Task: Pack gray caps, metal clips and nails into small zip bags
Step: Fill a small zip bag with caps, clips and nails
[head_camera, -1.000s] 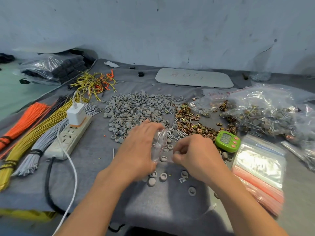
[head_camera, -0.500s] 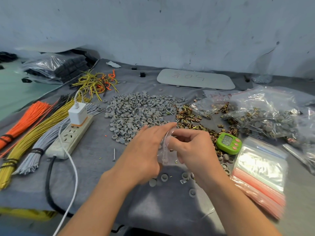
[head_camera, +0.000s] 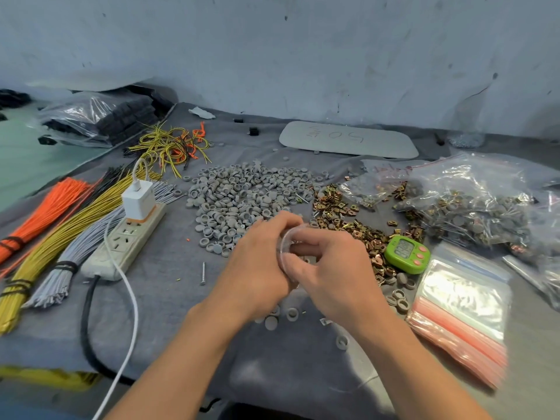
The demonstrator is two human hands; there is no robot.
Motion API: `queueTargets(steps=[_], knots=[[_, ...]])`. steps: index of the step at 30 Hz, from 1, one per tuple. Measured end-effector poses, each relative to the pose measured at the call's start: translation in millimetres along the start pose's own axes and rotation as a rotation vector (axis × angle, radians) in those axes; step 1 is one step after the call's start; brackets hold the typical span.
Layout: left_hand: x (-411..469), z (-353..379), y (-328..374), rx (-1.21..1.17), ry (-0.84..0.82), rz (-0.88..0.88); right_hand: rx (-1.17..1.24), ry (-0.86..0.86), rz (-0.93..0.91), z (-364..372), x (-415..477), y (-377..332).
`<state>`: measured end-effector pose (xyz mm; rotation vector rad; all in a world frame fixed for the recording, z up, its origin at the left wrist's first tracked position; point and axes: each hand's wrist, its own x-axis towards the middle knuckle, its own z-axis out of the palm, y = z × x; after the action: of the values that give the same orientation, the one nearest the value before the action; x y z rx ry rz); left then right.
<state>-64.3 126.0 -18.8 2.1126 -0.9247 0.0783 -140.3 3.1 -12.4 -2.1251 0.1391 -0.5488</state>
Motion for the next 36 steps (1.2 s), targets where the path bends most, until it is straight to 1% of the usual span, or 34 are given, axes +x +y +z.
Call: queueTargets(steps=[2, 4, 5, 6, 7, 8, 9, 11, 13, 15, 17, 19, 20, 23, 25, 27, 29, 31, 33, 36], knots=[[1.1, -3.1, -3.4, -0.064, 0.062, -0.026, 0.188, 0.075, 0.017, -2.8, 1.0, -2.7], [3.9, -5.8, -3.9, -0.223, 0.153, -0.039, 0.374, 0.174, 0.034, -8.0, 2.7, -2.6], [5.7, -7.2, -4.5, -0.326, 0.216, -0.046, 0.401, 0.220, 0.057, -10.7, 3.4, -0.6], [7.4, -8.9, -5.1, -0.434, 0.287, -0.065, 0.362, 0.248, 0.094, -12.7, 4.4, 2.7], [9.4, -11.1, -5.6, -0.538, 0.360, -0.098, 0.248, 0.238, 0.137, -13.7, 5.2, 6.1], [11.3, -14.1, -6.2, -0.632, 0.432, -0.141, 0.074, 0.171, 0.178, -12.9, 5.5, 9.3], [13.0, -17.2, -6.7, -0.719, 0.501, -0.183, -0.108, 0.067, 0.212, -10.3, 4.4, 12.0], [15.4, -22.6, -7.9, -0.835, 0.612, -0.240, -0.359, -0.118, 0.262, -1.3, 0.6, 14.0], [14.8, -26.9, -9.1, -0.775, 0.676, -0.246, -0.453, -0.232, 0.259, 7.6, -0.7, 15.7], [11.4, -27.9, -9.8, -0.570, 0.707, -0.197, -0.512, -0.296, 0.236, 12.6, -0.5, 15.6], [5.9, -26.2, -11.8, -0.241, 0.678, -0.125, -0.514, -0.295, 0.238, 12.7, 1.0, 18.1], [2.2, -20.8, -11.8, 0.046, 0.539, -0.089, -0.501, -0.273, 0.239, 10.2, 3.1, 21.1], [1.6, -16.7, -10.2, 0.131, 0.449, -0.077, -0.496, -0.273, 0.239, 8.6, 4.1, 22.7], [1.2, -2.3, -8.9, 0.272, 0.224, -0.005, -0.467, -0.247, 0.256, 3.3, 6.3, 25.1], [0.5, 3.8, -12.0, 0.306, 0.168, 0.014, -0.432, -0.152, 0.270, -0.2, 7.9, 26.6], [0.9, 4.2, -16.4, 0.274, 0.170, -0.005, -0.410, -0.122, 0.267, -1.6, 8.5, 26.5], [2.8, 1.1, -20.3, 0.221, 0.156, -0.056, -0.419, -0.188, 0.257, 0.7, 7.2, 25.8], [4.3, -2.6, -23.6, 0.170, 0.105, -0.105, -0.443, -0.253, 0.225, 6.5, 5.3, 25.6], [4.1, -7.0, -26.2, 0.120, 0.085, -0.119, -0.460, -0.262, 0.197, 13.1, 2.3, 24.8], [2.0, -13.2, -29.6, 0.061, 0.099, -0.116, -0.463, -0.261, 0.182, 20.6, -2.3, 21.5]])
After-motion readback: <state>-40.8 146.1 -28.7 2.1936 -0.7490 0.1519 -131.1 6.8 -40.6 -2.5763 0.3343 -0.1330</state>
